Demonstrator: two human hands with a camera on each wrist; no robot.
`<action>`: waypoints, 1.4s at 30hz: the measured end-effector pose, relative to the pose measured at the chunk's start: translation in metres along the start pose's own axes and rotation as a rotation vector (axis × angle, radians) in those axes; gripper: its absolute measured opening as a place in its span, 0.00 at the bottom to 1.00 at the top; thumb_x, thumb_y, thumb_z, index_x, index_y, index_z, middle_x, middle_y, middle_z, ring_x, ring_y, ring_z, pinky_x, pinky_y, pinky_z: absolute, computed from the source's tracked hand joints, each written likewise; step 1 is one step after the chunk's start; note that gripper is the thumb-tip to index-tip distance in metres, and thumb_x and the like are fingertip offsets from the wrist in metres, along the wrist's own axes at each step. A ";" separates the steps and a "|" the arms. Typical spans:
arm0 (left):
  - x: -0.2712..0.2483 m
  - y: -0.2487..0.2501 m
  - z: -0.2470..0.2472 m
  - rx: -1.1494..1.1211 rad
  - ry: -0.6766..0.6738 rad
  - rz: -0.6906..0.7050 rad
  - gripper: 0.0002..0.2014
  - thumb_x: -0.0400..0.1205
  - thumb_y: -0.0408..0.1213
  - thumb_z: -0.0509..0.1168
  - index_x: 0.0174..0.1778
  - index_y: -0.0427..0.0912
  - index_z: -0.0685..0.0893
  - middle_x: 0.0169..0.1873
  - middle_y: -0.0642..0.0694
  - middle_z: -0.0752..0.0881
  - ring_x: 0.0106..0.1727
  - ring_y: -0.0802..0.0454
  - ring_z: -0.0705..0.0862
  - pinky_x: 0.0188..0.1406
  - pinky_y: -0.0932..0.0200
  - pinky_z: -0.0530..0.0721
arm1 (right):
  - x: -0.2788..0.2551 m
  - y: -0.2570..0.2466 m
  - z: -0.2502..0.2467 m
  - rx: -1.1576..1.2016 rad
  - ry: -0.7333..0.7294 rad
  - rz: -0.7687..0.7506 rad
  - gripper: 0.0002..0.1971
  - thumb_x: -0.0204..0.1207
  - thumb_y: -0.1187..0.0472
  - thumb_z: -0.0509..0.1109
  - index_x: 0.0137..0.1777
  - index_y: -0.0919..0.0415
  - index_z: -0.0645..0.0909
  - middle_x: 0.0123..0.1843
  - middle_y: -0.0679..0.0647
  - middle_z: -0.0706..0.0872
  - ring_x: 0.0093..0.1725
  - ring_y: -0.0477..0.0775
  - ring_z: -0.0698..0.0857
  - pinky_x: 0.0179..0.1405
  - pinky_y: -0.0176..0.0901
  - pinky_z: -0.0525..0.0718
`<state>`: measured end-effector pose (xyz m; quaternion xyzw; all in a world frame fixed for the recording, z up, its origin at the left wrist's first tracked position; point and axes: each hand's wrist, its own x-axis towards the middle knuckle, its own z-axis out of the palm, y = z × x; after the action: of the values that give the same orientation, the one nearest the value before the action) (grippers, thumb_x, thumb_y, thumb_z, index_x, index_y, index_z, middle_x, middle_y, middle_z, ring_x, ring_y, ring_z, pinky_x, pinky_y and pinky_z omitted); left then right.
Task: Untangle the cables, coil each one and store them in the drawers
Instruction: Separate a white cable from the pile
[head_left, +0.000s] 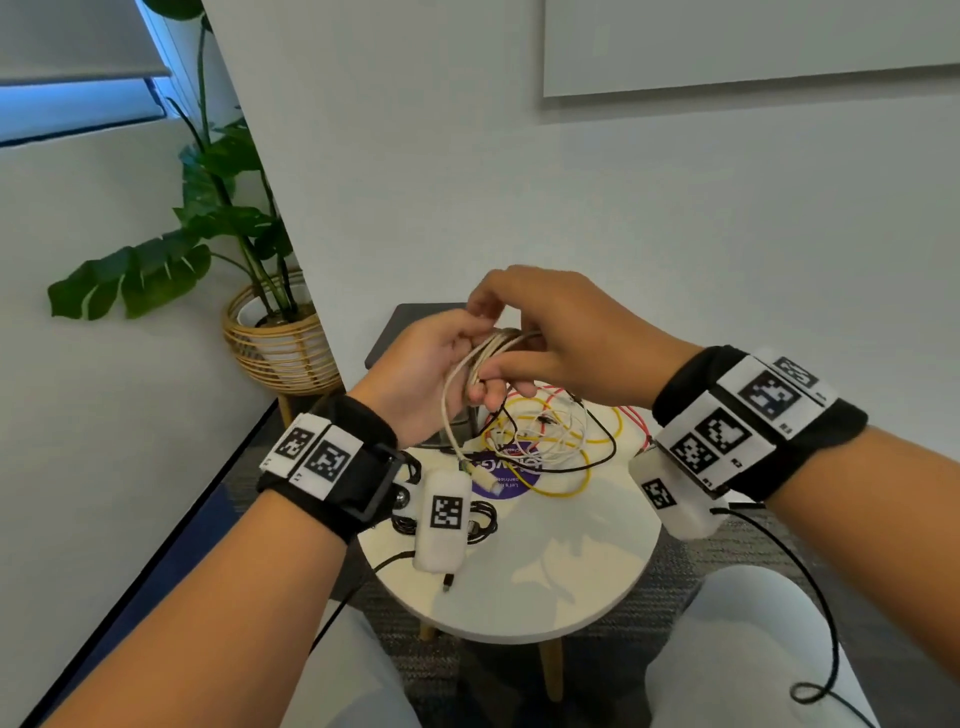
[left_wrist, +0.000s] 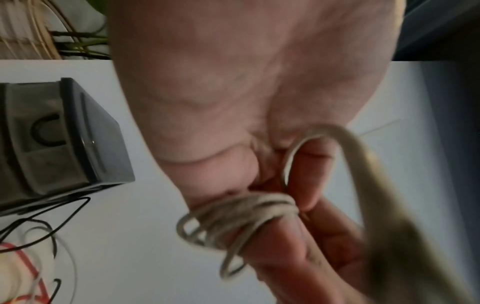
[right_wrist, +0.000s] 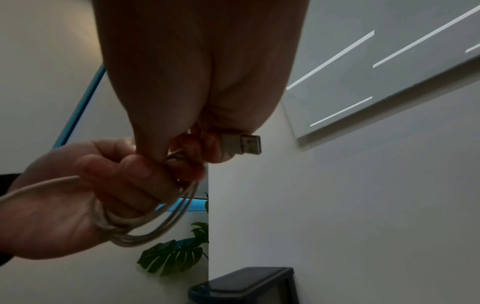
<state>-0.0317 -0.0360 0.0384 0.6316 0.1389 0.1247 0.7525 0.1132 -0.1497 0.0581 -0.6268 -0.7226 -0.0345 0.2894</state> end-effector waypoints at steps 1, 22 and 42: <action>-0.002 0.000 -0.003 -0.053 -0.067 -0.019 0.14 0.87 0.33 0.52 0.52 0.32 0.83 0.39 0.27 0.88 0.32 0.42 0.82 0.31 0.61 0.80 | -0.001 0.003 0.000 -0.007 -0.010 0.007 0.15 0.78 0.52 0.79 0.61 0.55 0.83 0.46 0.42 0.83 0.40 0.30 0.79 0.37 0.26 0.69; 0.020 -0.029 0.007 0.210 0.438 0.161 0.14 0.93 0.42 0.58 0.47 0.41 0.84 0.25 0.51 0.70 0.22 0.59 0.70 0.32 0.60 0.80 | -0.003 0.004 0.013 -0.124 -0.042 0.125 0.23 0.83 0.58 0.71 0.77 0.52 0.75 0.57 0.49 0.76 0.41 0.40 0.75 0.43 0.38 0.74; 0.019 -0.029 0.014 0.049 0.358 0.318 0.09 0.93 0.36 0.56 0.67 0.50 0.73 0.29 0.50 0.71 0.25 0.56 0.61 0.19 0.64 0.62 | -0.008 0.032 0.022 0.606 0.101 0.436 0.09 0.87 0.63 0.68 0.48 0.64 0.88 0.40 0.60 0.90 0.36 0.56 0.87 0.42 0.46 0.87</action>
<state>-0.0081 -0.0468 0.0115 0.6316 0.1719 0.3483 0.6710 0.1355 -0.1406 0.0264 -0.6493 -0.5345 0.2127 0.4975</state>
